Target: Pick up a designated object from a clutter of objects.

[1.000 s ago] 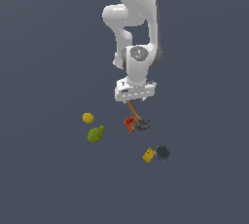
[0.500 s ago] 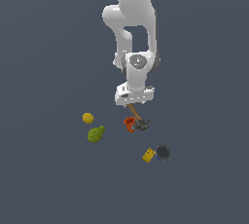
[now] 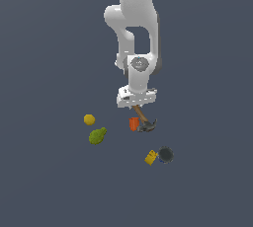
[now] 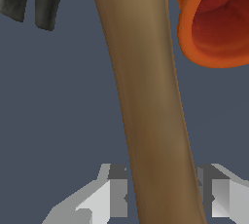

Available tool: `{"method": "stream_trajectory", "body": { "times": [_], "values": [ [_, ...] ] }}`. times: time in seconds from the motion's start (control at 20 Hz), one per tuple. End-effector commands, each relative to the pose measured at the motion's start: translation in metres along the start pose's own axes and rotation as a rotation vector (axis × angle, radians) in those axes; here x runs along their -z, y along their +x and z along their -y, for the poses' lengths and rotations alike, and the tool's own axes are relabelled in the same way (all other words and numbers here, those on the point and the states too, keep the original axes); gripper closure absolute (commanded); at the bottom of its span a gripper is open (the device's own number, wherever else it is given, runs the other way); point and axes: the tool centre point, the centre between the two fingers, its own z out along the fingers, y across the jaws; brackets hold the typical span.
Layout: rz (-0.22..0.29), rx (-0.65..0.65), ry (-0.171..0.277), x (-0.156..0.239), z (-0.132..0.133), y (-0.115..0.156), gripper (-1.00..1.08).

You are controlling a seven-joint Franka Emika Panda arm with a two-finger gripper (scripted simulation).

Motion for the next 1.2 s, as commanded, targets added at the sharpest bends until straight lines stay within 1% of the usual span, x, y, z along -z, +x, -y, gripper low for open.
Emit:
{"method": "stream_trajectory", "body": {
  "times": [0.0, 0.35, 0.6, 0.85, 1.15],
  "values": [
    [0.002, 0.002, 0.001, -0.001, 0.001, -0.001, 1.08],
    [0.0, 0.0, 0.0, 0.002, 0.0, 0.0, 1.08],
    [0.0, 0.0, 0.0, 0.012, 0.0, -0.001, 1.08],
    [0.0, 0.0, 0.0, 0.032, -0.001, -0.004, 1.08],
    [0.0, 0.0, 0.0, 0.069, -0.001, -0.008, 1.08]
  ]
}}
